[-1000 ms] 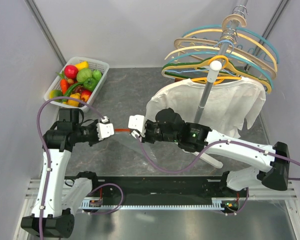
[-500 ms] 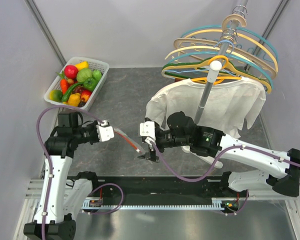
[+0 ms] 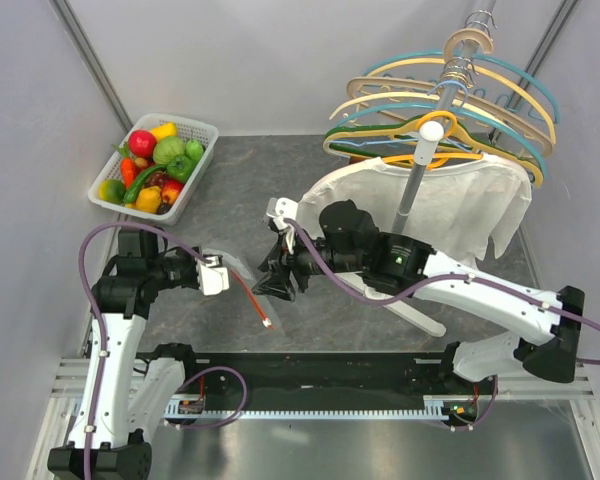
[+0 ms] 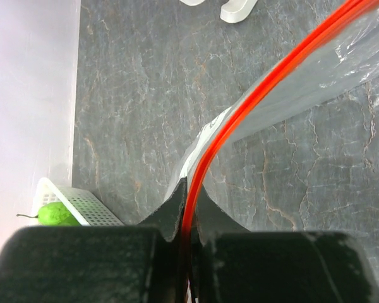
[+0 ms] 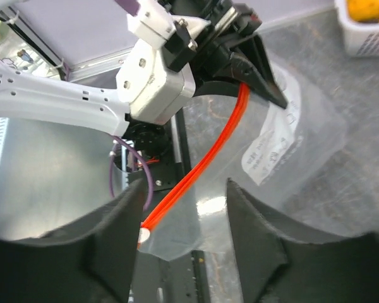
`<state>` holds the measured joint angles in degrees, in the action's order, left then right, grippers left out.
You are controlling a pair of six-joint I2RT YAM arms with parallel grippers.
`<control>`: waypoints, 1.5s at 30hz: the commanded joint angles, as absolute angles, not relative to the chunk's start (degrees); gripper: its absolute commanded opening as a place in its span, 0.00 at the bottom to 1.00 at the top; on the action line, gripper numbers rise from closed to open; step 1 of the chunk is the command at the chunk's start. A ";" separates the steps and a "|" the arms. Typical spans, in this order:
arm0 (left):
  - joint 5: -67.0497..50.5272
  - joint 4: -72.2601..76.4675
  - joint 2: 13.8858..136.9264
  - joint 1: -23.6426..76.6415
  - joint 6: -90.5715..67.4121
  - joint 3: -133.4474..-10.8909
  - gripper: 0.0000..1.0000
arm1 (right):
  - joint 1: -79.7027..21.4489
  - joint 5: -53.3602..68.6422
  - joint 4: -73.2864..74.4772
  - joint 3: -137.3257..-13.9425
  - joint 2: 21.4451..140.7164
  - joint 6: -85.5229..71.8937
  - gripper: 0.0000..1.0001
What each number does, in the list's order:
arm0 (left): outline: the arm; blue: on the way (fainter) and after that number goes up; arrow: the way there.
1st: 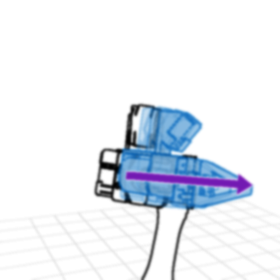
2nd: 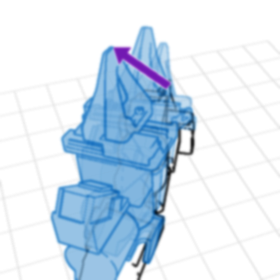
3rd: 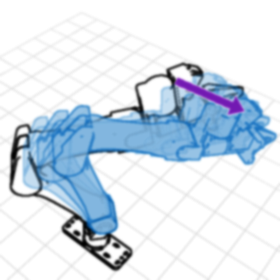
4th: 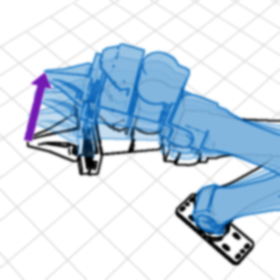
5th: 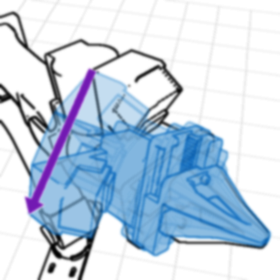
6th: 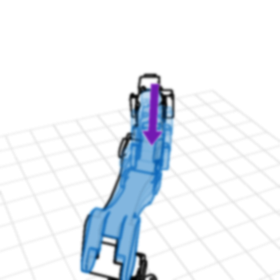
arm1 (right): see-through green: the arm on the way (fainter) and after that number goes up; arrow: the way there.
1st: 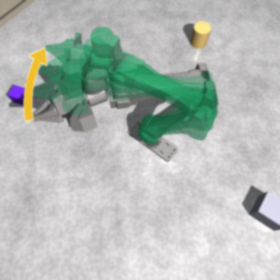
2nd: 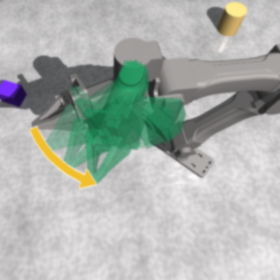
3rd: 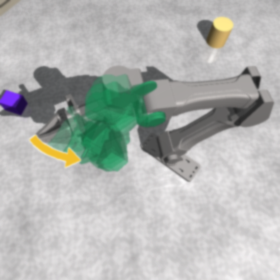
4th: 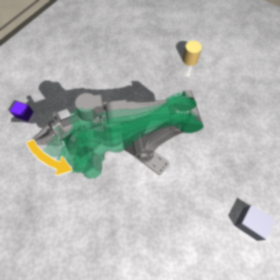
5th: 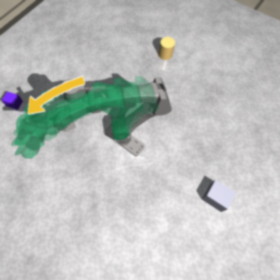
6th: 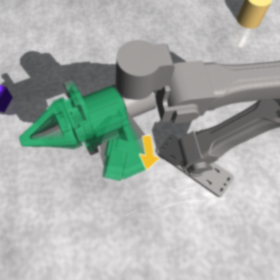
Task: Place the food in the zip-top bag and seal the zipper
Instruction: Pick up the zipper food storage bag at the center of the board, then open the zipper of the food storage bag.
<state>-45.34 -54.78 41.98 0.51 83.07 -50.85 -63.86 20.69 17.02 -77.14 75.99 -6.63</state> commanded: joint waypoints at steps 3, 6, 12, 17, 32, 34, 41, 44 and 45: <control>-46.58 -55.81 41.84 1.05 84.99 -53.00 0.02 | -63.90 22.32 13.44 -79.45 82.51 -15.91 0.48; -46.14 -55.81 41.22 1.05 85.08 -52.56 0.02 | -63.72 23.20 15.29 -79.89 84.28 -14.33 0.39; -46.14 -55.81 41.48 1.05 85.25 -52.29 0.02 | -63.81 22.41 16.87 -77.52 83.06 -13.54 0.33; -46.49 -55.90 43.15 1.05 84.29 -52.91 0.02 | -63.81 21.80 17.31 -76.29 82.79 -11.52 0.30; -46.41 -56.43 46.49 1.58 79.46 -55.02 0.02 | -65.74 9.50 19.77 -80.77 87.10 -7.03 0.18; -46.14 -56.60 46.93 1.67 78.40 -55.19 0.02 | -66.18 7.57 20.12 -81.12 87.54 -5.98 0.18; -45.62 -58.09 49.83 2.02 74.54 -57.04 0.02 | -67.41 -3.32 21.01 -82.53 89.21 -2.38 0.13; -45.53 -58.62 50.27 2.20 73.92 -57.04 0.02 | -67.41 -6.06 20.83 -83.05 89.73 -1.41 0.12; -45.53 -58.71 50.45 2.28 73.74 -57.13 0.02 | -67.41 -6.06 20.83 -83.23 89.82 -1.15 0.12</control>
